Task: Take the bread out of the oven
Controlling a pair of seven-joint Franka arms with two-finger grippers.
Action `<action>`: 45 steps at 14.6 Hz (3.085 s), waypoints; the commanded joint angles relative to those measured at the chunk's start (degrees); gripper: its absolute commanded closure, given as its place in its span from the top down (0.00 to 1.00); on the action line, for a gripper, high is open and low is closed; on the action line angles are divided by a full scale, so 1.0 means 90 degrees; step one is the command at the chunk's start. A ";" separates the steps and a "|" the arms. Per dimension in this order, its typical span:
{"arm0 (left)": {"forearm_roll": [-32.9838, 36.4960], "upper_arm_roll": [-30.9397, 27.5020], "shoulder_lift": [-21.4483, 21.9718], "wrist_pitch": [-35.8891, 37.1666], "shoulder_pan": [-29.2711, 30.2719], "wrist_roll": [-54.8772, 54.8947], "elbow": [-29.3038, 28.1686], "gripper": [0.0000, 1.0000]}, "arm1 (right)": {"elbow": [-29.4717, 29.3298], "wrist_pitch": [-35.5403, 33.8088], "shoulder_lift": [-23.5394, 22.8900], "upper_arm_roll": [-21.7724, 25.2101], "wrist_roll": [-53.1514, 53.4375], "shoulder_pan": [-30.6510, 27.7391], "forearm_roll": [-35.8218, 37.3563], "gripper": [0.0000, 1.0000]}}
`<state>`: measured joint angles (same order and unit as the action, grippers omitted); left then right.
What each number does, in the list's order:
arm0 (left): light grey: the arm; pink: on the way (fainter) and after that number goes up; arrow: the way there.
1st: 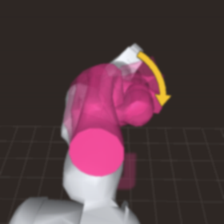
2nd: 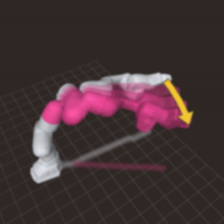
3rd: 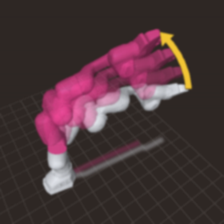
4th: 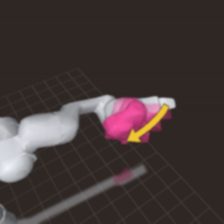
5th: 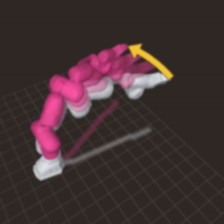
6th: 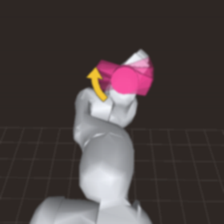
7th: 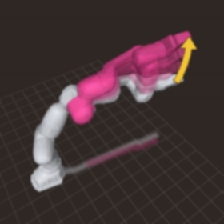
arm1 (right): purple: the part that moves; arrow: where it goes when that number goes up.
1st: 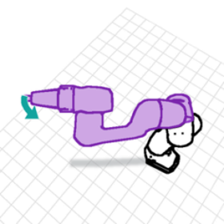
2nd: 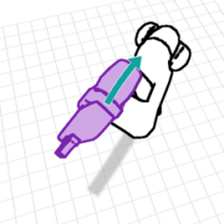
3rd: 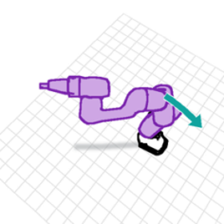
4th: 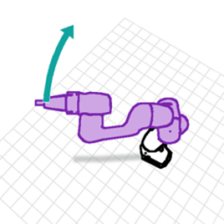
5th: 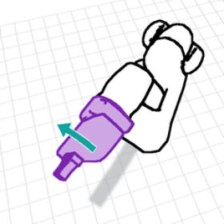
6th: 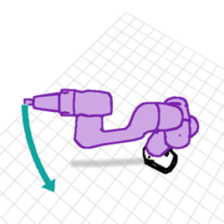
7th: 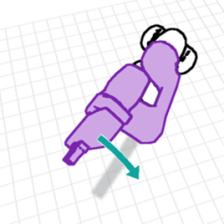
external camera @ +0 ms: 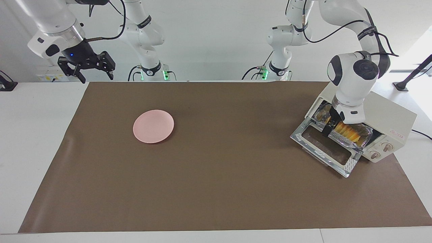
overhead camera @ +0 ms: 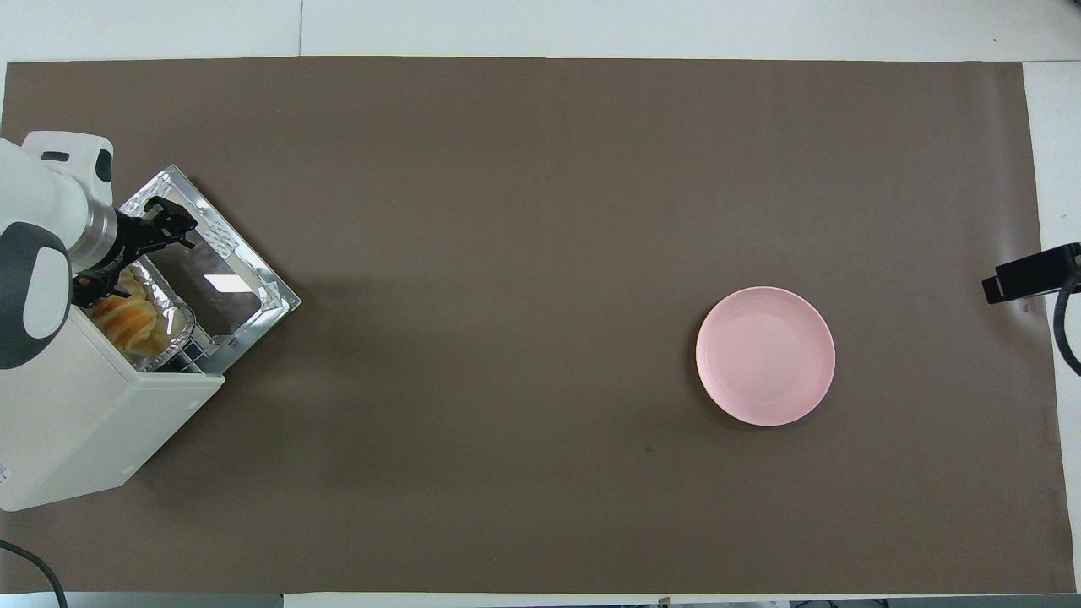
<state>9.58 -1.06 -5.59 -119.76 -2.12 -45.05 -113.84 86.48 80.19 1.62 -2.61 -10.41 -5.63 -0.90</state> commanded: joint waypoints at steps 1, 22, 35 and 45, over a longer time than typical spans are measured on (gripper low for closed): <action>0.0166 0.0030 0.0055 -0.0229 0.0050 -0.0180 -0.0309 0.70 | 0.0098 -0.0063 0.0103 -0.0022 -0.0093 -0.0029 0.0042 1.00; -0.1229 0.0293 -0.1107 -0.0533 -0.2682 0.1634 0.1291 0.00 | 0.0098 -0.0063 0.0103 -0.0022 -0.0083 -0.0029 0.0042 1.00; -0.1756 0.0567 -0.2475 -0.0435 -0.3984 0.0986 0.2405 0.42 | 0.0118 -0.0199 0.0133 0.0036 -0.0103 -0.0136 0.0042 1.00; -0.1923 0.0489 -0.1129 0.1790 -0.2423 0.1398 0.2679 1.00 | 0.0205 0.0034 0.0142 -0.0032 -0.0006 0.0106 -0.0026 1.00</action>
<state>-6.34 3.09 -19.43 -108.18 -28.14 -35.67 -88.13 86.50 78.95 1.75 -2.53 -10.41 -6.19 -0.99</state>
